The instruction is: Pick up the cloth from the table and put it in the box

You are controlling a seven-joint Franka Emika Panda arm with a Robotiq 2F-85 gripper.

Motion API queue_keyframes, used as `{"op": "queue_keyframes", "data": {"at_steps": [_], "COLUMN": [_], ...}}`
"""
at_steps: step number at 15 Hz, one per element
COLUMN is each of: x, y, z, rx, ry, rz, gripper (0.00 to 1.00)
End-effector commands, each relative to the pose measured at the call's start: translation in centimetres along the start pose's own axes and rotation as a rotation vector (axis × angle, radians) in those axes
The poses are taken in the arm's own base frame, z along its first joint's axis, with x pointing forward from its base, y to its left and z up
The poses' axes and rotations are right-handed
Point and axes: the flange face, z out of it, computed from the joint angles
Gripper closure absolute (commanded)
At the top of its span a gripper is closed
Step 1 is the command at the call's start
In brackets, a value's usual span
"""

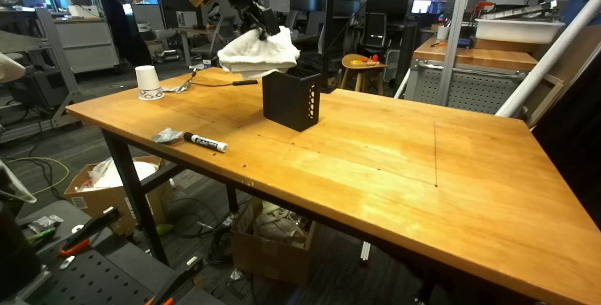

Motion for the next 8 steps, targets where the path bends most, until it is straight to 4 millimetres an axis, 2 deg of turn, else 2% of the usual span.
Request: {"op": "queue_keyframes", "data": {"at_steps": [1, 5, 8], "x": [3.3, 5.0, 4.6], "y": [0.1, 0.4, -0.6], "z": [1.9, 4.0, 3.8], "rx": [-0.093, -0.193, -0.245], "ry": [-0.031, -0.066, -0.051], "rz": [0.086, 0.169, 0.198], "gripper": [1.0, 1.0, 0.97]}}
